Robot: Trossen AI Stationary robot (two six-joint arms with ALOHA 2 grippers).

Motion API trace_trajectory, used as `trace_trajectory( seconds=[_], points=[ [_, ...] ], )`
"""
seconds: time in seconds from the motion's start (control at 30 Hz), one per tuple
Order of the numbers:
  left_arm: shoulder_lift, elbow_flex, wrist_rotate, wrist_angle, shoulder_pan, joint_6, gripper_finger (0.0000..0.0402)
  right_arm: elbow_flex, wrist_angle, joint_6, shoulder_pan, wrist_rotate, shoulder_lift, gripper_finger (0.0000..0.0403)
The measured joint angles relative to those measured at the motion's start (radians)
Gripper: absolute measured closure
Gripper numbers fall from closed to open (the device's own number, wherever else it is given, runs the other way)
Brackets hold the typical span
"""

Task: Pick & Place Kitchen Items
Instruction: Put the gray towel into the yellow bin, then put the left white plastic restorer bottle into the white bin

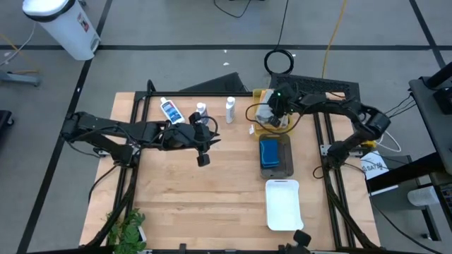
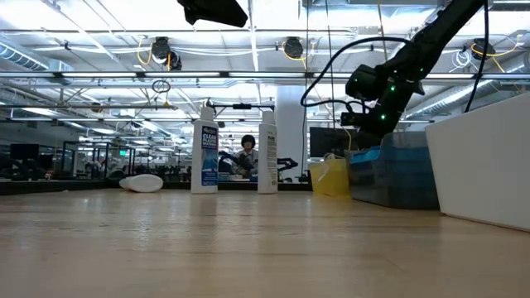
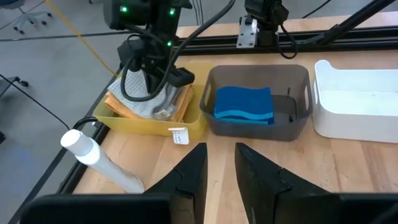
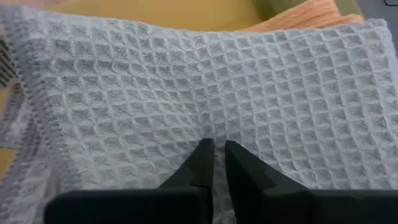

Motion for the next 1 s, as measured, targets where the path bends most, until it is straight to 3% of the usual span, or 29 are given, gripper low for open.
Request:
trace_trajectory(
  seconds=[0.3, 0.53, 0.67, 0.8, 1.0],
  points=[
    [0.0, 0.0, 0.0, 0.0, 0.0, 0.0, 0.0314, -0.002, -0.03, -0.008, 0.029, 0.003, -0.145, 0.0388],
    [-0.01, 0.0, -0.012, -0.065, 0.006, -0.046, 0.0314, -0.002, -0.063, 0.13, 0.093, 0.0, -0.354, 0.0387],
    [-0.068, -0.005, -0.181, -0.258, 0.043, -0.212, 0.0314, -0.002, -0.126, 0.221, 0.174, -0.002, -0.47, 0.0392],
    [-0.145, -0.101, -0.38, -0.335, 0.099, -0.446, 0.0314, -0.003, -0.156, 0.267, 0.292, 0.0, -0.56, 0.0399],
    [-0.263, -0.354, -0.421, -0.299, 0.229, -0.697, 0.0314, -0.073, -0.055, 0.291, 0.488, 0.033, -0.643, 0.0401]
  ],
)
